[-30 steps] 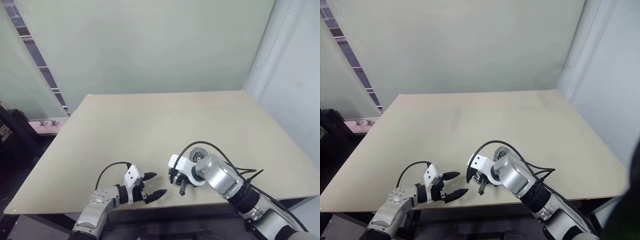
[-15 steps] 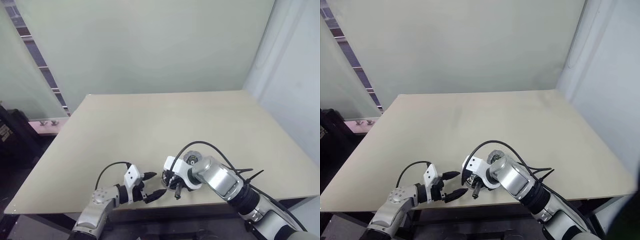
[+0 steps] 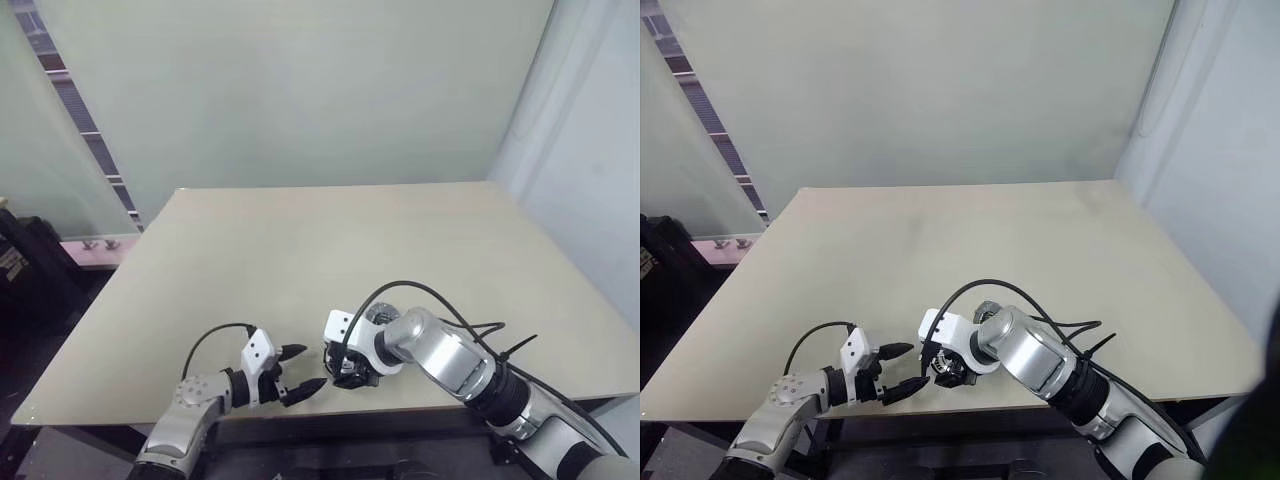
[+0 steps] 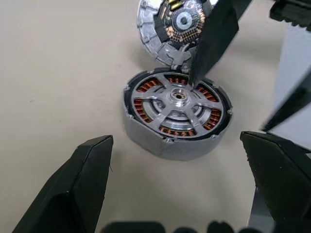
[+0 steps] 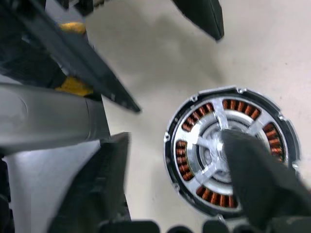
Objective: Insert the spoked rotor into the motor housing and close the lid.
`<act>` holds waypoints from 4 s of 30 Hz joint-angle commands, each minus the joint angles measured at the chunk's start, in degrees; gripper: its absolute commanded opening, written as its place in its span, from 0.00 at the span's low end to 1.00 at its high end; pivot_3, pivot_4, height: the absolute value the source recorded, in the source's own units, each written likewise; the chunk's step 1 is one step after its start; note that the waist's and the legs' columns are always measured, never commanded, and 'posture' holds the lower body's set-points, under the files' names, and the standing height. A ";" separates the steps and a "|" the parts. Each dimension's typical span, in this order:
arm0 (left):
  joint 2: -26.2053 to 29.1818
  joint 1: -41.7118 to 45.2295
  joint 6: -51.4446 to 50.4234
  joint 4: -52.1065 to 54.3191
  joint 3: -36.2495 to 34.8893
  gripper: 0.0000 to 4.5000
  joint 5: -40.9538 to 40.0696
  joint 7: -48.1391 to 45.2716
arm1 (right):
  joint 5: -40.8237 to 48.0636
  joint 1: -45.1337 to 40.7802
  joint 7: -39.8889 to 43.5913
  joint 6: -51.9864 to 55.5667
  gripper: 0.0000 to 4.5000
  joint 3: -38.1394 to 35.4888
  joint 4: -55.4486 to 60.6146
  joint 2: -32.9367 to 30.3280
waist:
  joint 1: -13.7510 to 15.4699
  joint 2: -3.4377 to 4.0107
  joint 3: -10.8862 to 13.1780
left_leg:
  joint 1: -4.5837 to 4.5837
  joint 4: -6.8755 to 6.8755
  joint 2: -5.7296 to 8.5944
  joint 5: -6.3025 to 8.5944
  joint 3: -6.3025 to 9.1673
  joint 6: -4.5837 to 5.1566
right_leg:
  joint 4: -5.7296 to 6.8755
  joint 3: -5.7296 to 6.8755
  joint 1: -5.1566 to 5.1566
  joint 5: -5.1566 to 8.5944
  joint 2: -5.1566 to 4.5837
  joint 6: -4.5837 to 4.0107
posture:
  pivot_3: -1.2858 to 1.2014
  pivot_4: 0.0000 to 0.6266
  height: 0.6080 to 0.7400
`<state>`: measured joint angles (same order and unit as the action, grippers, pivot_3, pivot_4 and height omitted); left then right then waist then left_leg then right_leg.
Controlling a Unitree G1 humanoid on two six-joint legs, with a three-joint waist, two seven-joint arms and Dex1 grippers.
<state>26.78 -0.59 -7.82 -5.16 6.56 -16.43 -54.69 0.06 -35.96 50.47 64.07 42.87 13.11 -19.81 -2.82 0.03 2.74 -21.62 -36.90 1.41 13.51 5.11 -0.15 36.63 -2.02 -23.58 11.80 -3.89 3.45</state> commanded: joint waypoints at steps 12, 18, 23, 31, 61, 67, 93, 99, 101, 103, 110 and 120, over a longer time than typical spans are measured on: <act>0.05 0.80 0.56 0.81 -1.86 1.00 -0.72 0.26 | 0.61 -3.39 -8.23 0.03 0.99 -11.32 8.00 -2.15 | 0.02 0.00 0.01 | -0.01 0.00 -0.01 0.01 0.03 -0.01 | 0.00 0.03 -0.03 0.00 0.00 0.00 | 0.52 0.00 1.00; -0.25 0.41 0.81 0.95 -2.52 1.00 -1.19 0.20 | -1.26 -4.44 -12.91 -0.91 0.99 -18.52 7.73 -7.96 | 0.02 -0.01 0.01 | -0.06 0.00 0.03 0.01 0.01 -0.01 | -0.05 0.03 -0.01 0.00 -0.05 0.00 | 0.52 0.00 1.00; -0.22 0.64 0.90 0.85 -2.77 1.00 -1.36 -0.01 | -4.90 -2.64 -15.71 -5.19 0.99 -18.50 4.16 -14.56 | 0.02 -0.02 0.02 | -0.13 0.02 0.02 0.01 -0.04 -0.01 | -0.07 0.02 -0.06 0.00 -0.04 -0.01 | 0.52 0.00 1.00; 0.00 1.14 0.81 1.00 -3.03 1.00 -1.55 -0.26 | -7.85 2.32 -18.63 -11.34 0.99 -18.21 -3.82 -17.11 | 0.01 -0.08 0.08 | -0.13 0.02 0.00 0.01 -0.17 0.01 | -0.10 -0.04 -0.06 0.01 -0.05 -0.02 | 0.52 0.00 1.00; 1.42 1.69 -1.94 2.78 -4.31 0.01 -3.59 -2.44 | 0.01 15.12 -20.48 -13.00 1.00 -17.14 -1.10 3.67 | 0.00 -0.13 0.15 | -0.06 0.01 -0.04 0.00 -0.11 0.01 | -0.05 -0.05 0.01 0.01 0.02 -0.01 | 0.52 0.00 1.00; 1.49 1.69 -2.26 3.32 -4.32 0.01 -3.56 -2.28 | 0.95 15.30 -20.86 -15.98 1.00 -18.34 -4.07 5.61 | 0.00 -0.13 0.15 | -0.04 -0.02 -0.04 0.01 -0.10 0.01 | -0.06 -0.04 0.02 0.01 0.01 -0.01 | 0.52 0.00 1.00; 2.90 1.64 -3.56 5.43 -4.15 0.01 -3.53 -2.65 | 4.44 6.43 5.76 -40.63 1.00 -16.01 -25.49 0.76 | -0.01 -0.13 0.16 | 0.00 -0.02 -0.03 0.00 -0.12 0.02 | -0.03 -0.05 0.08 0.00 0.04 -0.01 | 0.52 0.00 1.00; 3.39 1.35 -3.93 6.12 -4.38 0.01 -3.57 -2.61 | 2.87 5.75 6.51 -43.12 1.00 -15.11 -28.67 1.89 | 0.01 -0.13 0.16 | 0.00 -0.02 0.00 0.00 -0.10 0.02 | -0.02 -0.06 0.10 0.00 0.04 0.00 | 0.52 0.00 1.00; 3.51 1.32 -3.94 6.16 -4.41 0.01 -3.55 -2.63 | 2.04 5.65 6.62 -43.55 1.00 -14.81 -29.28 1.96 | -0.01 -0.13 0.16 | 0.00 -0.02 0.00 0.00 -0.11 0.02 | -0.02 -0.07 0.10 0.00 0.04 0.00 | 0.52 0.00 1.00; 3.58 1.36 -3.97 6.18 -4.40 0.00 -3.53 -2.68 | 1.42 5.67 6.53 -43.32 0.91 -14.82 -29.34 2.12 | 0.00 -0.13 0.16 | 0.02 -0.02 0.00 0.00 -0.11 0.02 | -0.01 -0.07 0.10 0.00 0.04 0.00 | 0.52 0.00 1.00; 3.10 2.49 -3.99 5.43 -3.67 0.00 -3.24 -2.90 | -0.18 4.98 7.87 -37.97 0.73 -13.49 -26.10 1.59 | 0.02 -0.13 0.16 | 0.03 -0.02 0.01 0.00 -0.10 0.02 | 0.01 -0.07 0.11 0.00 0.03 0.00 | 0.52 0.00 1.00; 2.21 3.68 -3.72 4.57 -2.94 0.00 -2.91 -3.06 | -0.88 4.74 5.11 -31.49 0.73 -13.95 -23.75 3.26 | 0.00 -0.13 0.15 | 0.04 -0.03 0.01 -0.01 -0.09 0.02 | 0.03 -0.07 0.12 -0.01 0.04 0.00 | 0.52 0.00 1.00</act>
<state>29.01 1.78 -12.21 -1.47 3.83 -19.00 -57.54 -1.16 -30.68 56.56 31.50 30.14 -12.29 -16.97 -2.82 -0.10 2.89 -21.57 -36.92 1.41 13.51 5.02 -0.13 36.66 -2.09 -23.46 11.80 -3.85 3.45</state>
